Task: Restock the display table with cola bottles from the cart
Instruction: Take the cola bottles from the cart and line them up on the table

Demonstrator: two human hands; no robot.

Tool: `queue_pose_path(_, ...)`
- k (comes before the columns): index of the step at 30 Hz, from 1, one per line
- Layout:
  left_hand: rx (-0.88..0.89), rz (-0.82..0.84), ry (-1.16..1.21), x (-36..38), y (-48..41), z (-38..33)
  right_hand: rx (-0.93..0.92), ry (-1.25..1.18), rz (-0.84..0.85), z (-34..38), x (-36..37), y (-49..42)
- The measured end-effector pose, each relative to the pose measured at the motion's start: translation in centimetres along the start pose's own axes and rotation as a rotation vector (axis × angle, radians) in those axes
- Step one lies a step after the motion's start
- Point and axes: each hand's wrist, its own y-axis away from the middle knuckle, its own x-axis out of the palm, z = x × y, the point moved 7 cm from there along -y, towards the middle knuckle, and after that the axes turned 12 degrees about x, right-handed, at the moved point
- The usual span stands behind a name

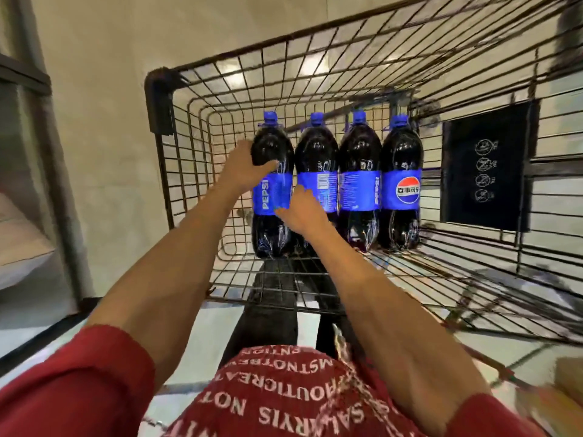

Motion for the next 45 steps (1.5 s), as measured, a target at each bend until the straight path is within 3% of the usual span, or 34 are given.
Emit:
queue_pose_path(9,-0.079,0.040,0.176,2.5,-4.0,2.7,0.091,-0.298,-0.071,0.2,3.2,-1.5)
queue_pose_path(23,-0.117,-0.005,0.374,2.9,-5.0,6.0,0.119,-0.731,0.157,-0.4,6.1,-4.2)
queue_pose_path(31,-0.104,0.010,0.393,2.6,-4.9,6.0,0.178,-0.693,0.172,-0.7,6.3,-4.5)
queue_pose_path(35,-0.091,0.005,0.451,2.4,-4.6,5.6,0.187,-0.681,0.098,-0.5,5.9,-3.6)
queue_pose_path(45,-0.007,-0.190,0.592,-0.7,-0.3,2.7,0.040,-0.628,0.005,-0.4,1.0,1.1)
